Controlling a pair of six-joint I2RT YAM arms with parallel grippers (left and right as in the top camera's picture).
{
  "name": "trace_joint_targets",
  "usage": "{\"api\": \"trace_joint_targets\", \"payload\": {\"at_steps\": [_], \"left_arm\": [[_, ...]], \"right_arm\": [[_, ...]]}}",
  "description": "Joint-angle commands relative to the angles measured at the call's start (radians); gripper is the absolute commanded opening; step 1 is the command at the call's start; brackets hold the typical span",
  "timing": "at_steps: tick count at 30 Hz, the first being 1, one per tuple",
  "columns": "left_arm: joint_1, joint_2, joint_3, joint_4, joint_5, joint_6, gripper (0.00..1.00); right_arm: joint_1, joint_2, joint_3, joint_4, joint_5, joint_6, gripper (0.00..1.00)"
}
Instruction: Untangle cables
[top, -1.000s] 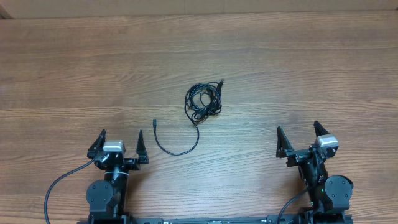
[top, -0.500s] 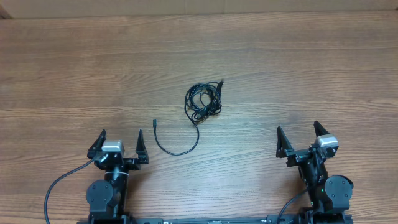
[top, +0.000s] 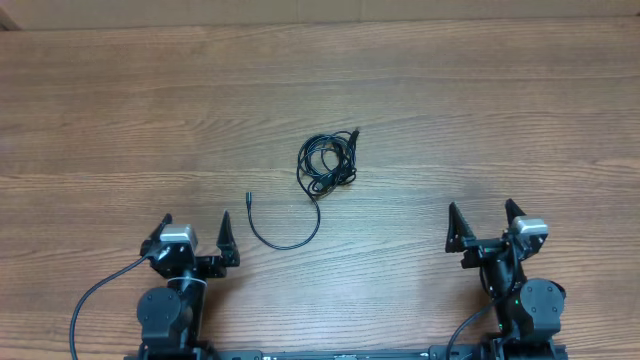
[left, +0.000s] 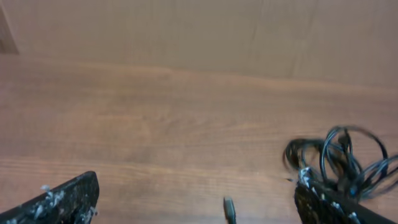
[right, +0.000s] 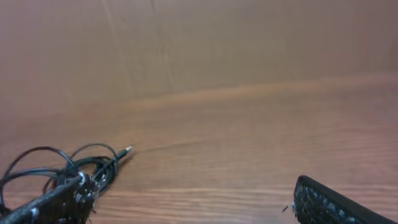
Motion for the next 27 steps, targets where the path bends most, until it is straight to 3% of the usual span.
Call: {"api": "trace_joint_targets", "payload": {"at_steps": [1,8,15,27], "left_arm": [[0.004,0.048,0.069,-0.082,0.014,-0.014,1.00],[0.004,0.243,0.173,-0.097,0.020,-0.017,1.00],[0.004,0.526,0.341,-0.148,0.056,-0.053,1.00],[0.004,1.024,0.915,-0.640,0.101,-0.053,1.00]], "right_arm": [[0.005,0.014,0.075,-0.055,0.042,0.023,1.00],[0.005,0.139,0.185,-0.117,0.042,0.023,1.00],[0.005,0.371,0.342,-0.195,0.042,0.023,1.00],[0.005,0.864,0.734,-0.488,-0.006,0.023,1.00]]}}
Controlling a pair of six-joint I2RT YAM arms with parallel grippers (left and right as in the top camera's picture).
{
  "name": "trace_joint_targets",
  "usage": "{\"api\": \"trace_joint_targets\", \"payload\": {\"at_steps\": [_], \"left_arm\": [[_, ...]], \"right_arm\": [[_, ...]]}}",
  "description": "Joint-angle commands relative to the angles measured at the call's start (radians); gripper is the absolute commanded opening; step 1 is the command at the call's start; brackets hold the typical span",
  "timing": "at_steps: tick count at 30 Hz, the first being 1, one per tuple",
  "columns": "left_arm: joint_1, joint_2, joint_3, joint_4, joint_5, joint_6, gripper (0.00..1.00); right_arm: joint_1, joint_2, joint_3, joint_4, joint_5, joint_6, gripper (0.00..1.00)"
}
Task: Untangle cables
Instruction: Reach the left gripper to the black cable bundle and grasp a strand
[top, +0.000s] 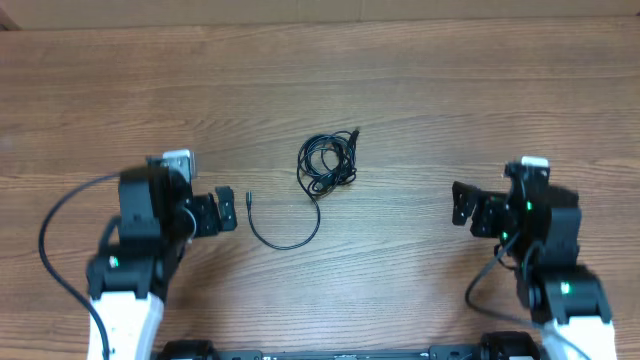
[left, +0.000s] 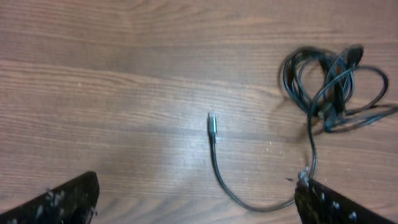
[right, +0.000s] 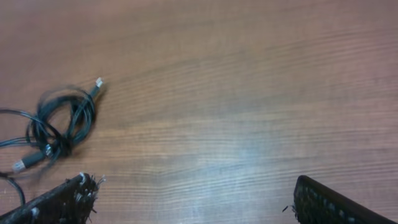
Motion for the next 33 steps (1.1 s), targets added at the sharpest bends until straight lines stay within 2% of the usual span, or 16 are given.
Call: {"api": "trace_joint_targets", "payload": {"at_steps": [1,7,10,12,17,21,25,33], "left_arm": [[0.004,0.085,0.136,-0.068,0.029,-0.007,1.00],[0.004,0.164,0.150,0.023,0.102,-0.108,1.00],[0.001,0.215,0.150,0.183,0.284,-0.109,0.98],[-0.015,0.246,0.150,0.257,0.337,-0.090,0.94],[-0.134,0.354,0.150,0.357,0.243,0.008,0.95],[-0.262,0.449,0.150,0.371,0.154,0.154,0.93],[-0.366,0.541,0.150,0.392,0.126,0.268,0.93],[-0.466,0.681,0.150,0.480,0.124,0.272,0.93]], "right_arm": [[0.005,0.112,0.128,-0.037,-0.058,0.007,1.00],[0.005,0.226,0.175,0.006,-0.238,0.007,1.00],[0.005,0.240,0.175,0.021,-0.295,0.007,1.00],[0.005,0.240,0.175,0.032,-0.294,0.008,1.00],[0.005,0.240,0.175,0.042,-0.294,0.030,1.00],[0.005,0.240,0.175,0.042,-0.294,0.030,1.00],[0.005,0.240,0.175,0.042,-0.294,0.029,1.00],[0.005,0.240,0.175,0.042,-0.294,0.030,1.00]]}}
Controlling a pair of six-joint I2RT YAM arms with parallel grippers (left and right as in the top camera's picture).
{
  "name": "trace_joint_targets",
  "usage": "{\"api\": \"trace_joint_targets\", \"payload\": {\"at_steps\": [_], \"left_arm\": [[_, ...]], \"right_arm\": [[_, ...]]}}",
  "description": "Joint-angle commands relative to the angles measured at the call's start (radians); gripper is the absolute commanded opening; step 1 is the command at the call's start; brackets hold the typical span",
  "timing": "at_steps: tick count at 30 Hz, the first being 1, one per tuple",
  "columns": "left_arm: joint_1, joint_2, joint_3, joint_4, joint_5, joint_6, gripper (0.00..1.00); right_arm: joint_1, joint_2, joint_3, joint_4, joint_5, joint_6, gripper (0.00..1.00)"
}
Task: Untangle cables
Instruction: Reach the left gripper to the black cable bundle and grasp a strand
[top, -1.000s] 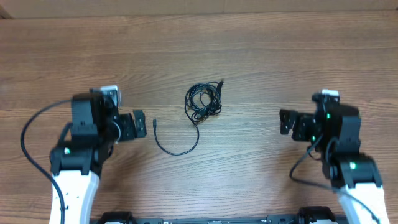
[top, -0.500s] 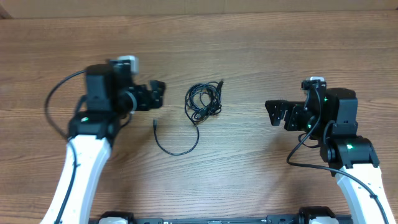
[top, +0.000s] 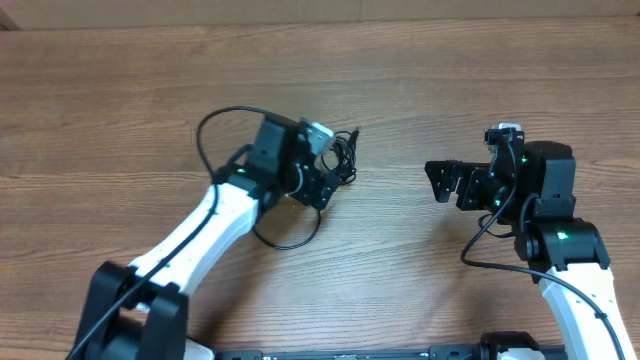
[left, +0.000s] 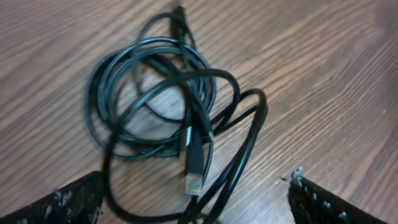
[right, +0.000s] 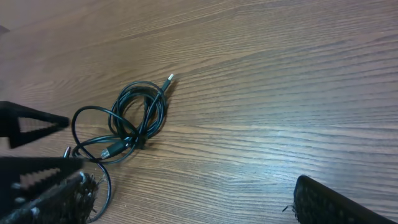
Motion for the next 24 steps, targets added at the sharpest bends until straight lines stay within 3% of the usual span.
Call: {"api": "trace_joint_targets", "payload": {"at_steps": [1,4,6,9,14,19,24], "left_arm": [[-0.024,0.063,0.019,0.034,-0.027,0.041,0.91],[-0.030,0.100,0.019,0.055,-0.071,0.040,0.80],[-0.030,0.106,0.019,0.056,-0.101,0.040,0.62],[-0.030,0.093,0.022,0.059,-0.142,0.039,0.06],[-0.030,0.013,0.052,0.058,-0.129,-0.102,0.04],[-0.030,-0.122,0.110,0.059,0.078,-0.288,0.04],[-0.030,-0.204,0.118,0.055,0.202,-0.376,0.04]], "right_arm": [[0.005,-0.005,0.024,0.006,-0.006,0.004,1.00],[0.005,-0.005,0.024,0.006,-0.006,0.004,1.00],[0.005,-0.005,0.024,0.006,-0.006,0.004,1.00],[0.005,-0.005,0.024,0.007,-0.006,0.004,1.00],[0.005,-0.005,0.024,0.037,-0.024,0.009,0.97],[0.006,0.004,0.024,0.116,-0.108,0.057,0.82],[0.019,0.035,0.024,0.157,-0.199,0.057,0.82]]}}
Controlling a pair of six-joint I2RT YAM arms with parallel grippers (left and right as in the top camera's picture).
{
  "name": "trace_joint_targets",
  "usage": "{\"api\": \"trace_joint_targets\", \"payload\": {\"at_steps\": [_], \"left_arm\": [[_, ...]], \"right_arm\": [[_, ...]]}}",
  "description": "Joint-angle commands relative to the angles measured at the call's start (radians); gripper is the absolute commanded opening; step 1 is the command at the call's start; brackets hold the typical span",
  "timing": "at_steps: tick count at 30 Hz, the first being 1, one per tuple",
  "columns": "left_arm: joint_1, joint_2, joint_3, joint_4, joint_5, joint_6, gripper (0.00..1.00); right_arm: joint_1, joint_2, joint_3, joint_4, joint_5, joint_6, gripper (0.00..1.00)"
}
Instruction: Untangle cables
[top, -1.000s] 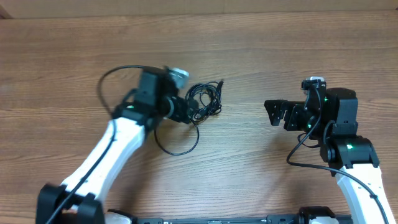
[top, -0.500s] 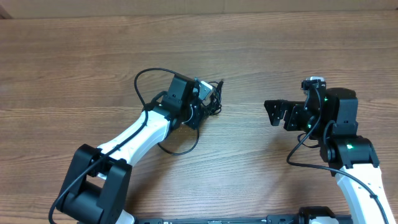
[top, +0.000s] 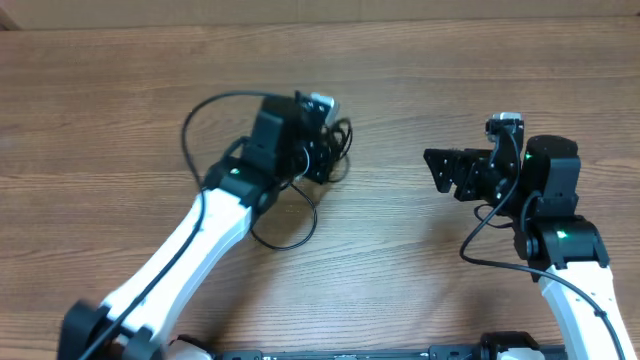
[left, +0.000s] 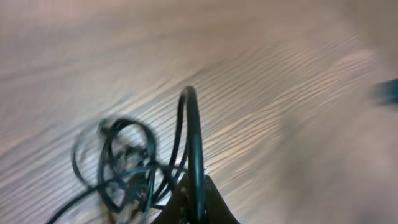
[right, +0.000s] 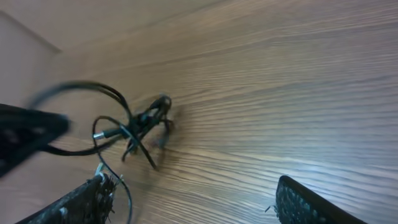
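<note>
A tangled black cable (top: 340, 138) sits mid-table, with its loose tail (top: 290, 240) curving toward the near edge. My left gripper (top: 322, 160) is on the bundle. In the left wrist view it (left: 194, 202) is shut on one strand (left: 194, 130) that arches up from the jaws, and the knot of loops (left: 124, 168) hangs blurred to the left. My right gripper (top: 433, 172) stands open to the right of the bundle, apart from it. In the right wrist view it (right: 189, 186) is open, with the bundle (right: 134, 127) ahead at the left.
A bare wooden table (top: 480, 80) stretches on all sides. The left arm's own black supply cable (top: 195, 115) arcs over the table left of the bundle. A wall edge runs along the back.
My left gripper stood open over the bundle and is now shut on a strand of it, and the bundle looks pulled up slightly. The right gripper stays open in nearly the same place.
Both grippers rested open at the table's near edge, with the cable lying mid-table. They then stood further out on either side. The left one was then open right over the bundle, the right one facing it. Now the left holds a strand.
</note>
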Motion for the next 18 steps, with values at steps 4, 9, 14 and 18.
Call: {"api": "trace_joint_targets", "payload": {"at_steps": [4,9,14,18], "left_arm": [[-0.003,-0.072,0.025,0.006,0.246,-0.136,0.04],[-0.003,-0.072,0.025,0.057,0.313,-0.155,0.04],[0.000,-0.083,0.025,0.152,0.363,-0.191,0.04],[0.000,-0.086,0.025,0.202,0.414,-0.241,0.04]], "right_arm": [[0.063,0.069,0.024,0.066,-0.123,0.013,0.82],[0.139,0.145,0.024,0.096,-0.124,0.059,0.82],[0.212,0.239,0.024,0.110,-0.124,0.061,0.82],[0.260,0.323,0.024,0.167,-0.116,0.061,0.68]]}}
